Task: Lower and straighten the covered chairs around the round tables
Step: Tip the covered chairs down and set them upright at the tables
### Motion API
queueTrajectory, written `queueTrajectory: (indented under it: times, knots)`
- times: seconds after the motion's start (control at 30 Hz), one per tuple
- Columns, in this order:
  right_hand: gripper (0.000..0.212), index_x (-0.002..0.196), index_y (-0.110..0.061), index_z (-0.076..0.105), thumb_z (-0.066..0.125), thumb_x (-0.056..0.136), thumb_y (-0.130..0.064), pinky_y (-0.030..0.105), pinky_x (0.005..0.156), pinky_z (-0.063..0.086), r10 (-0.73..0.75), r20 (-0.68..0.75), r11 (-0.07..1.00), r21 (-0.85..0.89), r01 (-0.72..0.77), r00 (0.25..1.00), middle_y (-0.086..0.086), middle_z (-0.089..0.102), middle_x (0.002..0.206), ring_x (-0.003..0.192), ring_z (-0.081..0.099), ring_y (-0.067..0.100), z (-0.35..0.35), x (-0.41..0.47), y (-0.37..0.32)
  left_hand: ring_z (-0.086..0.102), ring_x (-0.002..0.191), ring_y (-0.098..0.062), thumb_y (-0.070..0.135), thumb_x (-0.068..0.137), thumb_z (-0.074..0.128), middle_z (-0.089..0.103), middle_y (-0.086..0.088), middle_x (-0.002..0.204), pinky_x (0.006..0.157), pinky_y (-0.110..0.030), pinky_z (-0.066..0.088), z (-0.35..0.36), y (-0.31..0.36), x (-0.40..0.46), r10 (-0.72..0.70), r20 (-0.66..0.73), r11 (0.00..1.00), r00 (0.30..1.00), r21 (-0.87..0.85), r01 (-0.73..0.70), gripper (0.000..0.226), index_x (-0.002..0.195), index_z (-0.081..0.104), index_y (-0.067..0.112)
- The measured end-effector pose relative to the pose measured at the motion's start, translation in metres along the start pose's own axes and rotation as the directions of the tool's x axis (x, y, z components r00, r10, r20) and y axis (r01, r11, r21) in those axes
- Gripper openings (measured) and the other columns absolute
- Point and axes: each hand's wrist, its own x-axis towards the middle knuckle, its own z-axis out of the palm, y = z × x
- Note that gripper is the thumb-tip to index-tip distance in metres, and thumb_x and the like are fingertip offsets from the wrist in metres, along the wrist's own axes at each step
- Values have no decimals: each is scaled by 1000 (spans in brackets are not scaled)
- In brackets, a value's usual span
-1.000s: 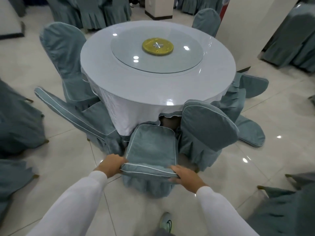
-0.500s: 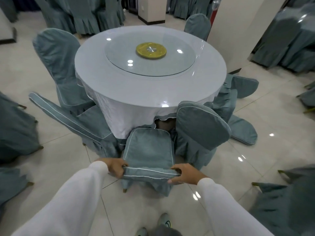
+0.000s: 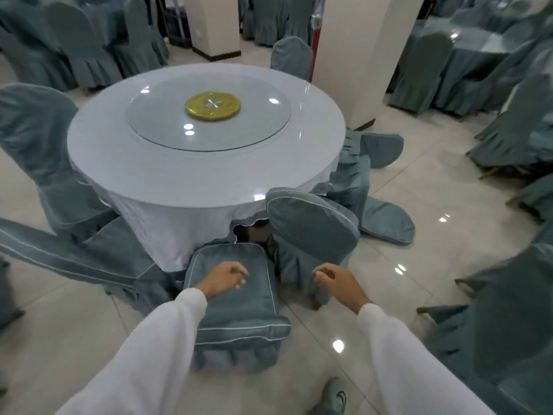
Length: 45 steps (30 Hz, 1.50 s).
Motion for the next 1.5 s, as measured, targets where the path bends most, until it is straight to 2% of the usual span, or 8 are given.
queueTrajectory:
  times: [0.23,0.33,0.5,0.67,0.87,1.07,1.23,1.5]
  knots:
    - [15,95,-26,74,61,97,-20,31,83,57,23,3,998,66,-23,1000,-8,76,90,88,72,11,-89,43,66,64,70,-12,3,94,47,73,-5,92,58,-20,49,62,73,67,7,-87,999,996,39,-3,26,99,70,16]
    - [15,100,-23,75,60,99,-18,31,83,57,36,30,996,82,-38,999,-7,77,92,86,72,9,-130,63,89,68,81,-17,5,92,55,72,1,89,77,-34,55,80,101,91,34,-148,994,988,104,-19,25,92,68,27]
    - [14,108,-28,69,68,94,-26,27,85,55,33,31,999,40,-34,999,-9,74,101,96,70,9,-174,112,101,64,99,-23,12,91,58,64,2,104,91,-39,51,98,143,115,106,-240,953,965,301,-30,25,112,61,24]
    - [64,140,-28,50,79,84,-43,36,104,49,-17,208,994,-99,38,978,-4,57,128,117,58,14,-169,164,80,55,117,-25,15,90,61,48,-3,136,97,-46,49,94,166,141,107,-358,941,928,336,22,50,137,45,18]
    - [72,146,-27,44,76,83,-41,41,108,44,-75,323,941,-292,174,944,2,52,140,127,51,25,-136,222,53,37,141,-34,12,86,64,18,-3,164,107,-50,44,75,175,202,121,-345,913,931,406,32,84,156,20,27]
    - [63,137,-38,46,73,80,-40,41,92,54,-57,451,905,-353,237,891,5,68,122,108,66,33,-134,260,45,48,132,-35,13,89,66,30,-3,160,103,-50,46,69,186,255,118,-369,874,922,479,80,65,147,40,27]
    - [73,149,-46,40,68,83,-29,38,99,50,-103,476,898,-334,288,874,5,71,123,112,65,34,-155,265,50,29,146,-31,22,93,65,36,6,153,110,-67,24,73,198,272,121,-395,757,911,630,173,53,140,45,33]
    - [61,137,-42,53,65,82,-19,39,95,51,-120,503,877,-350,328,856,7,73,115,105,66,36,-209,270,69,47,130,-28,17,90,69,49,1,141,110,-48,36,105,239,277,141,-384,825,912,555,106,47,135,53,23]
